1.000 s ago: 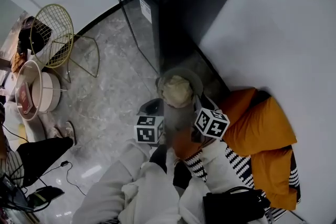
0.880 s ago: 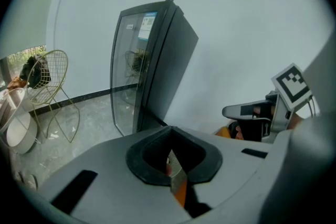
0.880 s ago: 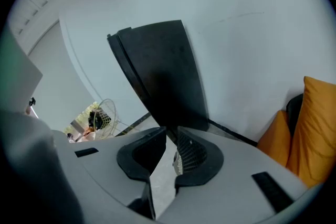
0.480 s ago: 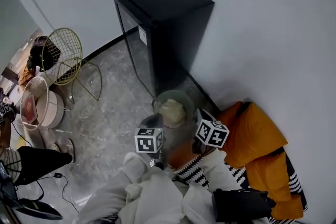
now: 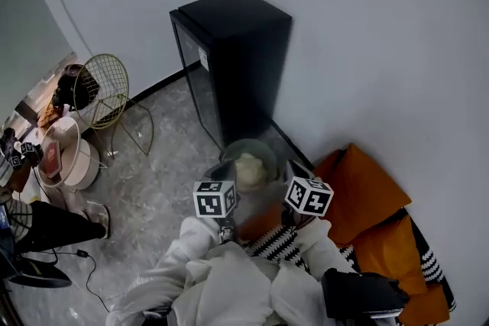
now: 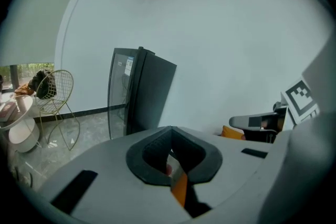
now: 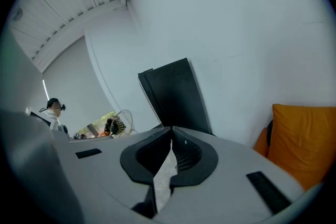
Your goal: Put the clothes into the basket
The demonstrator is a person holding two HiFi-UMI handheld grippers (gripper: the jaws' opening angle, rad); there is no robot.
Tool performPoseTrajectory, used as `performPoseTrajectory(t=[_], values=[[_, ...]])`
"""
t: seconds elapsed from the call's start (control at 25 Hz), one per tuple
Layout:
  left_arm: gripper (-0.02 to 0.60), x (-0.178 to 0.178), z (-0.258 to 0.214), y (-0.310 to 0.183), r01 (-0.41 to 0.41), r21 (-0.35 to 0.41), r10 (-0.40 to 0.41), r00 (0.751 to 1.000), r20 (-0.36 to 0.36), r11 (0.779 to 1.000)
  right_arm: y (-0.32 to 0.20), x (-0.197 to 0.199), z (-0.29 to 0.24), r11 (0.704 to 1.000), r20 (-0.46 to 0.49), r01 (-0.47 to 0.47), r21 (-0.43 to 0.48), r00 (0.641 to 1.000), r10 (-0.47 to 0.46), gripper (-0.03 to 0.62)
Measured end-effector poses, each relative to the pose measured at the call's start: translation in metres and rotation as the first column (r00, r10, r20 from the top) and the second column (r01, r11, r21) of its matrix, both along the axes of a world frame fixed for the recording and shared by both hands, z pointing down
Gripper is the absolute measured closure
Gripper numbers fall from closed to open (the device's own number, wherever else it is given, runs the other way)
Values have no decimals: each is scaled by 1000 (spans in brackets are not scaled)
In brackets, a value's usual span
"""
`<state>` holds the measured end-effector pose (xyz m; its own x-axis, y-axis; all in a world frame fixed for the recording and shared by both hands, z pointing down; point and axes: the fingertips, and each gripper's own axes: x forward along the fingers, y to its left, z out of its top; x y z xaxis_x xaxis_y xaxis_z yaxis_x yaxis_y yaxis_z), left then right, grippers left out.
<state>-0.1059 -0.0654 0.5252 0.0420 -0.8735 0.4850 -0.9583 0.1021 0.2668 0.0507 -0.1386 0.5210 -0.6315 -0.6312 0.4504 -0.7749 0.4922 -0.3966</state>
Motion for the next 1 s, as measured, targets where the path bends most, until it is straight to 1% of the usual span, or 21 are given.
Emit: performPoseTrajectory(t=[0.08,0.2,0.36,0.44,0.56,0.68,0.84,1.0], values=[[581,11,-3,10,17,3,-17,1000,4,1000,7,11,-5,1000,7,12,23,1000,-12,565],[581,28,0,27,38,-7,-38,999,-1,999,22,24,-6,998,-6,33,55,999,-33,565],[581,46,-2,38,12,-17,-12,1000,14,1000,35,31,-9,997,2,31,66,1000,-31,565],[581,51,-3,39,-3,-10,3,1000,14,1000,39,35,-13,995,-8,25,93,1000,-24,565],[581,52,-8,39,-12,3,12,1000,12,1000,43,40,-19,993,-29,15,116,999,-12,565],[581,47,-16,35,-19,23,19,1000,25,1000,42,39,-26,991,-39,15,134,999,-10,565],[581,45,-17,34,-39,28,39,999,28,999,43,37,-29,991,-22,-16,129,1000,19,565],[581,42,-18,36,-50,31,49,999,24,998,49,26,-31,991,-37,2,136,999,3,565]])
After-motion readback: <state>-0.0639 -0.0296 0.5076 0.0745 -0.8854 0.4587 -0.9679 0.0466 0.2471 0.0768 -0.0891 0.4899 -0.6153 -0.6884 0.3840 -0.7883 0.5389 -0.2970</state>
